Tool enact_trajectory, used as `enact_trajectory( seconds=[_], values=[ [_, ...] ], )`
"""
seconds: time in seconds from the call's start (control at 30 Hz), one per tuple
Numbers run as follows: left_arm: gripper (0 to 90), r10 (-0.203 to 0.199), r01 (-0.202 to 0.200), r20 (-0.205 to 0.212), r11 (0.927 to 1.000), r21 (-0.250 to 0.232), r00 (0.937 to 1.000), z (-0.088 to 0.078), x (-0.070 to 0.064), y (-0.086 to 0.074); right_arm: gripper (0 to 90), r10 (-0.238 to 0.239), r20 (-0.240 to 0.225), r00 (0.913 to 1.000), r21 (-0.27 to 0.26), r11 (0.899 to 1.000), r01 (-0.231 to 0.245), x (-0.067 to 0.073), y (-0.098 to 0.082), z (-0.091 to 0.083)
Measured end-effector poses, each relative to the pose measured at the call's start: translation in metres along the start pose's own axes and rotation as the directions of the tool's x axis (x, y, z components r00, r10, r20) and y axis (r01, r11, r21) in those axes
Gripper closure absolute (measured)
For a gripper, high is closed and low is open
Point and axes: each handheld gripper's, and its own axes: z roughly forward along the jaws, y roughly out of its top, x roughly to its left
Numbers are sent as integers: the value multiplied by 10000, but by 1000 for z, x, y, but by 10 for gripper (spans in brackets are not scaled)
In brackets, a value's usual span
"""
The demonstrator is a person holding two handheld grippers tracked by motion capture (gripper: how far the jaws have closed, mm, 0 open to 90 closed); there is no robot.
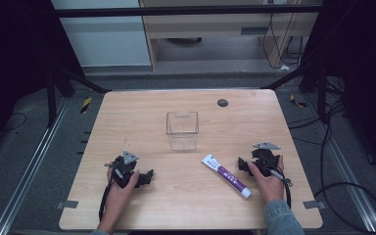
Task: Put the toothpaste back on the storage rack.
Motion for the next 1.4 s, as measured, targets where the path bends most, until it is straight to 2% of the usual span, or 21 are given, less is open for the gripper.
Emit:
enact_trajectory(
  seconds=[0.23,0.3,0.43,0.5,0.6,0.63,0.67,0.7,0.73,0.83,0.9,1.0,1.07,1.1,1.13,1.17,1.2,1.4],
  values=[
    [0,-10,10,6,10000,4,10000,0,0,0,5,-261,-269,9993,19,9997,261,-3,0,-1],
    [0,-3,3,16,10000,18,10000,1,0,1,17,-467,-393,9981,-17,9989,466,-4,0,0],
    [0,22,-22,31,10000,29,10000,3,1,4,129,-754,-657,9950,-69,9972,751,-6,1,-6],
    [0,2,-2,12,10000,25,10000,4,0,4,131,-973,-628,9933,-411,9946,948,-3,2,-13],
    [0,-16,16,-3,10000,11,10000,6,0,6,131,-1347,-986,9860,-714,9892,1280,1,10,-29],
    [0,-26,26,-15,10000,8,10000,6,0,6,131,-1821,-1017,9780,-839,9812,1739,4,15,-40],
    [0,-38,38,-44,10000,34,10000,6,0,6,131,-1966,-1082,9745,-824,9786,1883,5,17,-45],
    [0,-44,45,-44,10000,33,10000,5,-1,6,131,-1966,-1082,9745,-824,9786,1883,5,17,-45],
    [0,-58,58,-49,10000,22,10000,5,-1,5,130,-2128,-1153,9703,-640,9764,2065,5,20,-52],
    [0,-59,59,-40,10000,12,10000,4,-1,4,102,-2151,-1366,9670,-428,9765,2111,7,22,-57],
    [0,-56,56,-40,10000,12,10000,4,-1,4,104,-2268,-1325,9649,-414,9739,2232,11,22,-63],
    [0,-38,38,-21,10000,-2,10000,4,-1,4,96,-2475,-1541,9566,-268,9688,2463,19,22,-70],
    [0,-4,4,1,10000,0,10000,3,-1,3,145,-2361,-1683,9570,147,9702,2420,23,19,-72],
    [0,-5,5,4,10000,20,10000,2,-2,3,165,-2416,-1771,9541,112,9688,2474,26,16,-73],
    [0,2,-2,16,10000,16,10000,2,-2,2,171,-2639,-1731,9489,251,9619,2722,33,12,-75],
    [0,15,-16,30,10000,20,10000,2,-1,2,183,-2639,-1731,9489,251,9619,2722,33,12,-75],
    [0,23,-23,43,10000,17,10000,2,-1,2,217,-2851,-1756,9423,308,9551,2947,39,11,-79],
    [0,79,-79,98,10000,-4,9999,2,-1,2,250,-2878,-1969,9372,234,9543,2980,48,15,-82]
  ],
)
